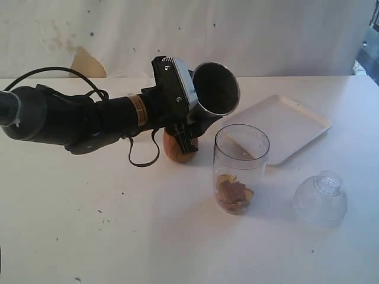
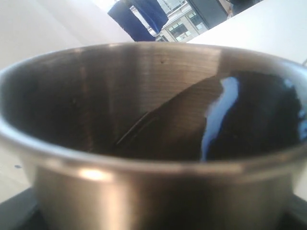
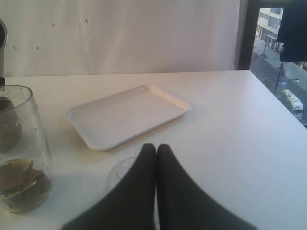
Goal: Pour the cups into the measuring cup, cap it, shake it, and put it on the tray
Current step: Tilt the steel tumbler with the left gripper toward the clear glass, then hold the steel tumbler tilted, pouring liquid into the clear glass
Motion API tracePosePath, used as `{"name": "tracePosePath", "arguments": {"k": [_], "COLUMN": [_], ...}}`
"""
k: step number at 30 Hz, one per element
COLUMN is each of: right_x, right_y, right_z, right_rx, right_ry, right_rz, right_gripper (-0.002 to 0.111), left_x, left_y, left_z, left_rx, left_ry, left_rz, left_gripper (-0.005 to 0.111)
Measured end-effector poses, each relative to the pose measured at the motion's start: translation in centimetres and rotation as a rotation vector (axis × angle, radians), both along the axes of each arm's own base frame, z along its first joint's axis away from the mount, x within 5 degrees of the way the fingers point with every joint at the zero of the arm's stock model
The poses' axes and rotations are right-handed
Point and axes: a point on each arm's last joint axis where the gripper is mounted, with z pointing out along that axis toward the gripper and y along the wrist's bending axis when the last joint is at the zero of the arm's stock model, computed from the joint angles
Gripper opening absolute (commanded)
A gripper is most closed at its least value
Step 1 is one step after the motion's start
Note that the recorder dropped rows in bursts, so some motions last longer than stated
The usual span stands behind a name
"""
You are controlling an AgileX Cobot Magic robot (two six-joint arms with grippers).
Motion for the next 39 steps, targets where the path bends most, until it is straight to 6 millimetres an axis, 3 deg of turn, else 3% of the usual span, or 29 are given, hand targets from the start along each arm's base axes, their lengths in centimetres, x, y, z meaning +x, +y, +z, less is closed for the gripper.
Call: {"name": "tracePosePath", "arguments": {"k": [39], "right_x": [0.0], "right_y": [0.0], "right_z": [0.0], "right_rx": [0.0], "right_ry": [0.0], "right_rz": [0.0], "right_gripper": [0.0], "left_x": [-0.73], "left_y": [-0.86], "left_z": [-0.44], "left_rx": [0.174], "left_ry": [-0.172], "left_rz": [-0.066], "left_gripper": [0.0]}}
